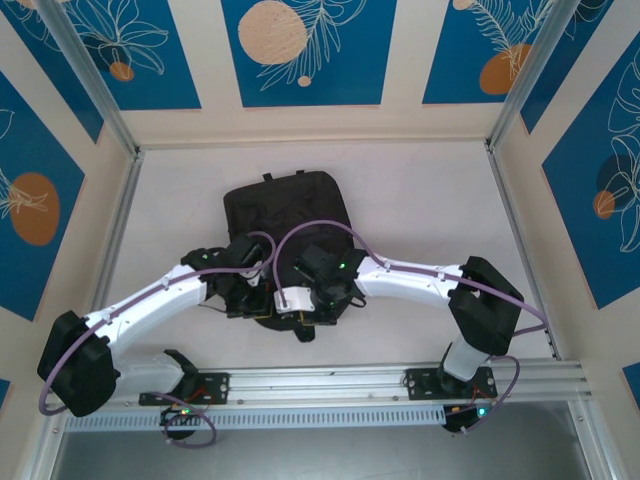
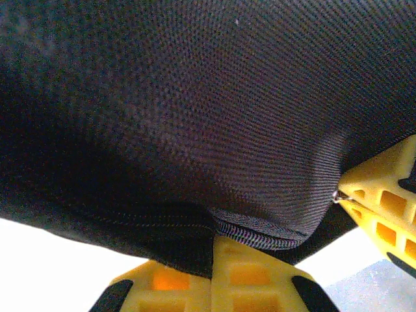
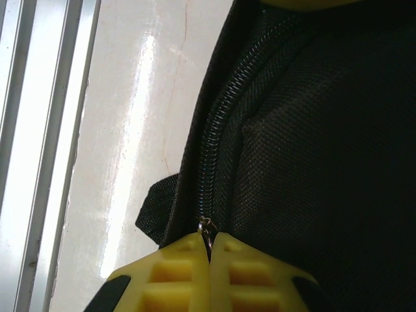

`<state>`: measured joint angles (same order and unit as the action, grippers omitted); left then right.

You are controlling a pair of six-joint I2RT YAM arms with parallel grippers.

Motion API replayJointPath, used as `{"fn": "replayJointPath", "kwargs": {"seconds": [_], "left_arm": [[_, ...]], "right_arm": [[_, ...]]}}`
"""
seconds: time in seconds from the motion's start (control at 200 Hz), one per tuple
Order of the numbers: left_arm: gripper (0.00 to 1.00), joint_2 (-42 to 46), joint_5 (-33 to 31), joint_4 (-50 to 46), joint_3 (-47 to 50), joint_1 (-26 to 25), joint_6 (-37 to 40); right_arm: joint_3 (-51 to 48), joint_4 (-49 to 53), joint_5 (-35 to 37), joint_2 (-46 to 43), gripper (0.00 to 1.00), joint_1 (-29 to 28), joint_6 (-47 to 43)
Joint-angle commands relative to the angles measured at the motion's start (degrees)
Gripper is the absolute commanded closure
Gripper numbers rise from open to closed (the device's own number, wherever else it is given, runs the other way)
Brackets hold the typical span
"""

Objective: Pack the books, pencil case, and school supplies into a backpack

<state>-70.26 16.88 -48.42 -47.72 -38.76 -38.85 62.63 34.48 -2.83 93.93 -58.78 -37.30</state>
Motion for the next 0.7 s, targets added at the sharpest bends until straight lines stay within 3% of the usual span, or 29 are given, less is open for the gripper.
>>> {"fn": "replayJointPath", "kwargs": {"seconds": [0.0,0.27,0.695], "left_arm": [[1.00,1.05,-1.16,-3.29,-0.87,-0.36,0.78],[1.00,2.56,-6.52,-7.18,-2.18,1.27,2.33],[1.00,3.38,-8.71,-10.05,-4.02,4.19,4.27]], "right_arm": [[0.30,4.72,3.08,-1.91,1.00,0.07,-1.60],[-0.99,8.60,9.62,-5.51,1.00,2.13,-5.65],[-4.97,10.51,20.41,-12.31,1.00,7.55,-13.63]]}}
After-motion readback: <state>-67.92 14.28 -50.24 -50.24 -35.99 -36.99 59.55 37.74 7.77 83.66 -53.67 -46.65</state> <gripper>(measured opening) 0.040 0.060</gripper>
